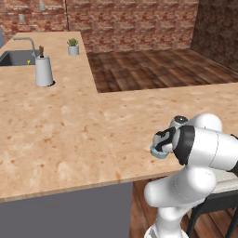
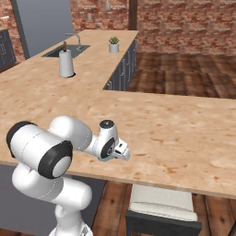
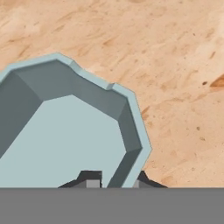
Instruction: Pick the cup and tupperware and place them in the sink. Then turn on the water.
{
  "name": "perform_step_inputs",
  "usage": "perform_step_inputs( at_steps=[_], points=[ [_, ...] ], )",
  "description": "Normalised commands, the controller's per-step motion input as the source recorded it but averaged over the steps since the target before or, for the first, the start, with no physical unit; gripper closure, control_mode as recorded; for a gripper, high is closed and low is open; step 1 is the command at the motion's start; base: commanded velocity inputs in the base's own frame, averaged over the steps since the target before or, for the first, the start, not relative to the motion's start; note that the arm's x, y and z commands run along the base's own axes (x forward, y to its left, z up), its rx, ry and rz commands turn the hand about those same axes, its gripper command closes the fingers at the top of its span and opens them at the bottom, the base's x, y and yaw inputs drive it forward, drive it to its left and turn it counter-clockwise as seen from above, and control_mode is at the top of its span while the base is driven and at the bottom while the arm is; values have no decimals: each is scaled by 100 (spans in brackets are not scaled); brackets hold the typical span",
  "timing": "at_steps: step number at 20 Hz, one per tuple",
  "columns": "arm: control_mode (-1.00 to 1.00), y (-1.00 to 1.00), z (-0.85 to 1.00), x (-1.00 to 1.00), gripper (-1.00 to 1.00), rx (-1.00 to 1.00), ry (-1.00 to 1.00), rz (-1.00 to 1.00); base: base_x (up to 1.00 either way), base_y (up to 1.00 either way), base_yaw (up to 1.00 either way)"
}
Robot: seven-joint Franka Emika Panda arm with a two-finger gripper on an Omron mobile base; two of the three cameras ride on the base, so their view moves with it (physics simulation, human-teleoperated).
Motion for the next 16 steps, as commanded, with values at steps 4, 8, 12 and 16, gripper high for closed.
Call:
perform_step_inputs(
  at_steps=[4, 8, 12, 16],
  points=[
    [-100, 0, 0, 0, 100, 0, 0, 0, 0, 0, 0],
    [-100, 0, 0, 0, 100, 0, 0, 0, 0, 0, 0],
    [-100, 0, 31, 0, 100, 0, -1, 0, 0, 0, 0],
    [-100, 0, 47, -4, 100, 0, -3, 0, 0, 0, 0]
  ],
)
